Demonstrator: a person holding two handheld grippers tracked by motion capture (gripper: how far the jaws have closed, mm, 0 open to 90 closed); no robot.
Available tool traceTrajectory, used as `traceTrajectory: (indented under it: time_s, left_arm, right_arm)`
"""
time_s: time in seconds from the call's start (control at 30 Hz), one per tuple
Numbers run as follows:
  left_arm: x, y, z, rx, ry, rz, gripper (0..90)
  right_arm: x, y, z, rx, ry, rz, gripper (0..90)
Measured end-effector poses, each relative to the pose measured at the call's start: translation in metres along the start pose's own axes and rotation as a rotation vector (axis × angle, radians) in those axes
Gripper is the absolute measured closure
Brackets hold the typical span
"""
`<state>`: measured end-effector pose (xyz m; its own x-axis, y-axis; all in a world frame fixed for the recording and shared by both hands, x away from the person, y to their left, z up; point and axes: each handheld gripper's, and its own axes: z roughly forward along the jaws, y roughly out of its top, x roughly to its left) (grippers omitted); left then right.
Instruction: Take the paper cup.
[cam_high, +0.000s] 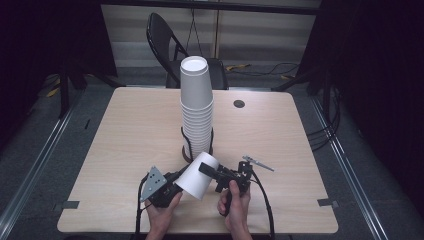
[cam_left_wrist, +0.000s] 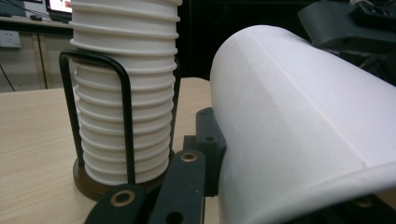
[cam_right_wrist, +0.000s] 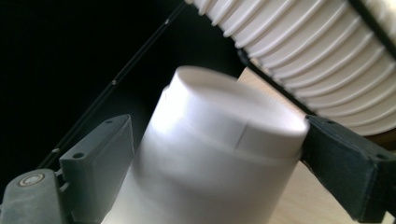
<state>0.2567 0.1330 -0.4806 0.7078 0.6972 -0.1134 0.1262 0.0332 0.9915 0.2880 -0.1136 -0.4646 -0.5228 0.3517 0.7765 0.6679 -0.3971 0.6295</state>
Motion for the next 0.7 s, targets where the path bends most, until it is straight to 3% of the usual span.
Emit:
traceTrajectory:
  time_s: [0.23, 0.43, 0.53, 0.63, 0.7]
  left_arm:
    - [0.003, 0.001, -0.002, 0.066, 0.001, 0.046, 86.5]
    - [0.010, 0.003, -0.006, 0.100, 0.010, 0.042, 86.5]
    - [0.017, 0.003, -0.009, 0.115, 0.013, 0.014, 86.5]
    - [0.025, 0.004, -0.012, 0.133, 0.015, -0.012, 86.7]
    - [0.028, 0.005, -0.013, 0.156, 0.013, -0.003, 86.7]
  right_arm:
    - [-0.003, 0.008, -0.007, -0.029, -0.037, -0.047, 10.7]
    - [-0.004, 0.014, -0.014, -0.056, -0.083, -0.112, 10.6]
    - [-0.003, 0.015, -0.018, -0.067, -0.146, -0.171, 12.2]
    - [-0.003, 0.012, -0.021, -0.063, -0.160, -0.237, 12.2]
    - [-0.003, 0.009, -0.023, -0.044, -0.161, -0.294, 12.2]
